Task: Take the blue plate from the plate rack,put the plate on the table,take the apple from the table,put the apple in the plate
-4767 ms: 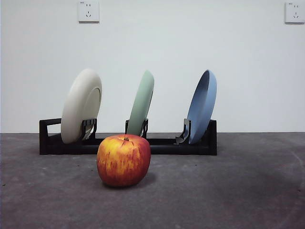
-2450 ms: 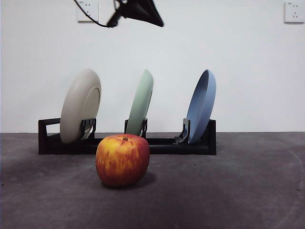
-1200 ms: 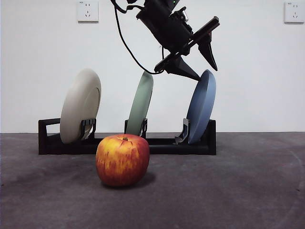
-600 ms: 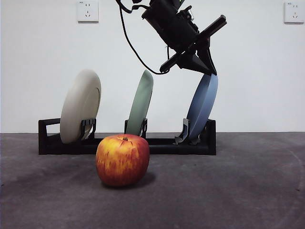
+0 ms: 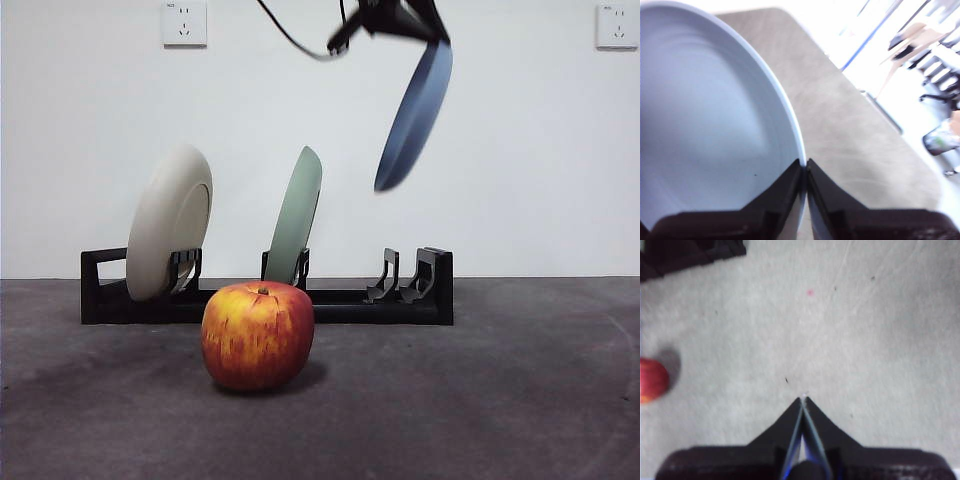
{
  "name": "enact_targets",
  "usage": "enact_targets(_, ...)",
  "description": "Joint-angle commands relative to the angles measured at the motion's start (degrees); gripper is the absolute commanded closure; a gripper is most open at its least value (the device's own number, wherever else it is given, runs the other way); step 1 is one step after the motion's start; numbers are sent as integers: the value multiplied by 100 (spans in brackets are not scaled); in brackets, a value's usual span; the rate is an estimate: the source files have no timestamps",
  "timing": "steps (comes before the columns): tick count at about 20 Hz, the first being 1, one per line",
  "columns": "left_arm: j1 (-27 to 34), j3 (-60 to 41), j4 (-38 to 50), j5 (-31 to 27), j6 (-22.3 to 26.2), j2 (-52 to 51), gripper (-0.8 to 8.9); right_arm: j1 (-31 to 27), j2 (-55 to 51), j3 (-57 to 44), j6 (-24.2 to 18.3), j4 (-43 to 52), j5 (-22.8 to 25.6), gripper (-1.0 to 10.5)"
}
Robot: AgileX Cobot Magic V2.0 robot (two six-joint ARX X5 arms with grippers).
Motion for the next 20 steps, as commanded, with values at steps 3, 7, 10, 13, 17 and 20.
enact_targets(3, -354, 796, -960, 184, 636, 37, 821, 0, -621, 166, 391, 326, -22, 948)
enact_targets(7, -938, 872, -1921, -494, 1609, 37, 822, 0, -1154, 796, 474, 341, -13, 947)
enact_targets(10, -1429, 846, -2059, -1246, 1825, 37, 822, 0, -1377, 1663, 476, 273, 297, 947)
enact_targets(13, -1816, 824, -2079, -1825, 2061, 37, 822, 0, -1375, 2693, 463, -114, 612, 947)
enact_targets(17, -2295, 348, -2114, -2317, 2227, 37, 822, 0, -1375, 3847, 273, -765, 931, 947)
enact_targets(20, -2457, -92, -2122, -2393, 2269, 31, 821, 0, -1375, 4291, 61, -1167, 1217, 947)
